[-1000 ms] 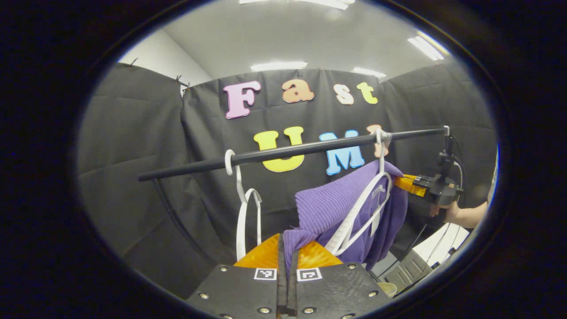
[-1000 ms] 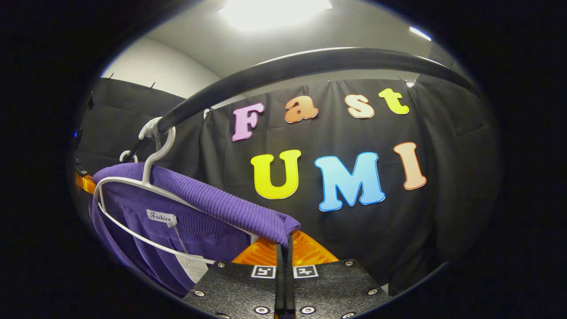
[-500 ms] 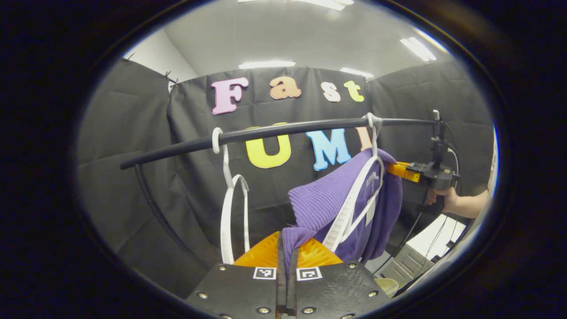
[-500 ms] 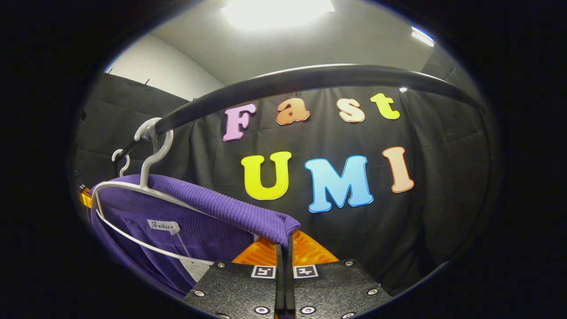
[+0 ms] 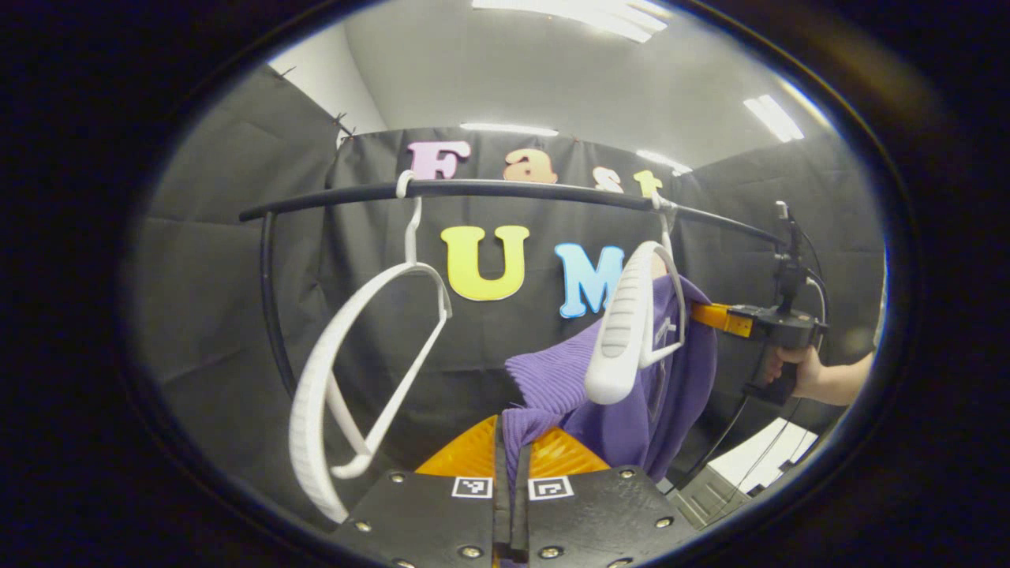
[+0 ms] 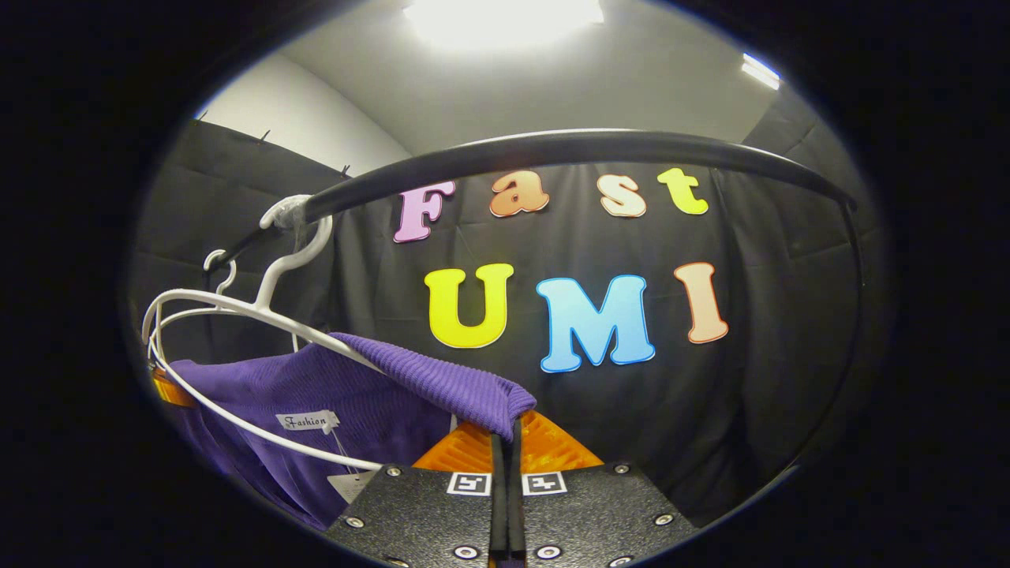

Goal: Grasp the clothes on the hanger with both hands and then place them into the laundry hamper below.

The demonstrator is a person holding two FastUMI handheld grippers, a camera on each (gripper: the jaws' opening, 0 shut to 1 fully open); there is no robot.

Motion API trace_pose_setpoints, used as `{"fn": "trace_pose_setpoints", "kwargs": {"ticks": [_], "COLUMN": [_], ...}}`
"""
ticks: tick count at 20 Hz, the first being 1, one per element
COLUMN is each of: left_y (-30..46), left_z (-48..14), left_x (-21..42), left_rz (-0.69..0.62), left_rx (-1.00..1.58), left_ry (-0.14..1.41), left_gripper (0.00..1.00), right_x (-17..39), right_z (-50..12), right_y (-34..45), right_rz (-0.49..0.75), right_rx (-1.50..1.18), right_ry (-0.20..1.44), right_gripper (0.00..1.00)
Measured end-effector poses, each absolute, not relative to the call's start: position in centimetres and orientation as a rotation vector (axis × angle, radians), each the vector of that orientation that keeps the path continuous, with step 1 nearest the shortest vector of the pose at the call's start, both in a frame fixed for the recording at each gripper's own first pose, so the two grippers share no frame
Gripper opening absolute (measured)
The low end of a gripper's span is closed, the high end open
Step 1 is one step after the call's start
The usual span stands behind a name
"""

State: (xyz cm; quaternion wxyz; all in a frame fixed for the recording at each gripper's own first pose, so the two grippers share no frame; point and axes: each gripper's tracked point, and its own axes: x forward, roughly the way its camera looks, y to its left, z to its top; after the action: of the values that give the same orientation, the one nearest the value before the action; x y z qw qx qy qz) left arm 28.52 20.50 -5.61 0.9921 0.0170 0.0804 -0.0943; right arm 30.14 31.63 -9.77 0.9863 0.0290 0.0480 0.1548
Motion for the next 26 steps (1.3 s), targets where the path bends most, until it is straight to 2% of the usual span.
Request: {"fn": "trace_pose_setpoints", "kwargs": {"ticks": [2, 8, 9, 10, 12, 13, 14, 15, 16, 17, 18, 19, 23, 24, 25, 26], "left_y": [20.1, 18.2, 17.7, 17.2, 16.7, 16.4, 16.0, 15.5, 15.0, 14.5, 14.0, 13.3, 11.0, 10.4, 9.8, 9.2], "left_z": [-5.7, -6.0, -6.2, -6.2, -6.1, -6.1, -6.1, -6.4, -6.4, -6.3, -6.1, -6.1, -6.3, -6.5, -6.7, -6.8], "left_x": [28.6, 28.1, 28.4, 28.5, 28.6, 29.1, 29.4, 29.7, 30.0, 30.3, 30.4, 30.7, 31.5, 31.7, 31.8, 31.9], "left_rz": [-0.171, -0.149, -0.154, -0.157, -0.156, -0.155, -0.153, -0.152, -0.15, -0.148, -0.148, -0.148, -0.144, -0.139, -0.131, -0.125], "left_rx": [-0.006, -0.053, -0.061, -0.061, -0.052, -0.054, -0.064, -0.082, -0.094, -0.098, -0.093, -0.084, -0.079, -0.082, -0.085, -0.087], "left_ry": [0.129, 0.085, 0.087, 0.087, 0.09, 0.093, 0.096, 0.102, 0.103, 0.098, 0.091, 0.087, 0.087, 0.09, 0.095, 0.098], "left_gripper": [0.01, 0.01, 0.06, 0.01, 0.01, 0.06, 0.06, 0.01, 0.01, 0.01, 0.06, 0.01, 0.01, 0.06, 0.01, 0.01], "right_x": [30.6, 32.0, 32.2, 32.3, 32.4, 32.3, 32.3, 32.3, 32.5, 32.6, 32.5, 32.6, 33.3, 33.6, 33.6, 33.4], "right_z": [-9.8, -9.2, -9.4, -9.8, -9.9, -9.7, -9.8, -9.9, -10.2, -10.6, -10.9, -11.1, -12.0, -12.7, -13.3, -13.7], "right_y": [31.2, 28.7, 28.1, 27.8, 27.1, 26.7, 26.5, 26.2, 25.8, 25.4, 25.2, 24.9, 23.2, 22.6, 22.2, 22.0], "right_rz": [0.304, 0.278, 0.272, 0.272, 0.275, 0.278, 0.282, 0.285, 0.281, 0.282, 0.289, 0.294, 0.286, 0.282, 0.286, 0.291], "right_rx": [0.052, 0.047, 0.034, 0.026, 0.022, 0.019, 0.012, -0.003, -0.017, -0.018, -0.007, 0.004, -0.028, -0.04, -0.037, -0.029], "right_ry": [0.094, 0.064, 0.06, 0.064, 0.061, 0.054, 0.047, 0.037, 0.035, 0.041, 0.049, 0.055, 0.059, 0.067, 0.08, 0.089], "right_gripper": [0.0, 0.0, 0.0, 0.0, 0.0, 0.0, 0.0, 0.0, 0.0, 0.0, 0.0, 0.0, 0.0, 0.0, 0.0, 0.0]}}
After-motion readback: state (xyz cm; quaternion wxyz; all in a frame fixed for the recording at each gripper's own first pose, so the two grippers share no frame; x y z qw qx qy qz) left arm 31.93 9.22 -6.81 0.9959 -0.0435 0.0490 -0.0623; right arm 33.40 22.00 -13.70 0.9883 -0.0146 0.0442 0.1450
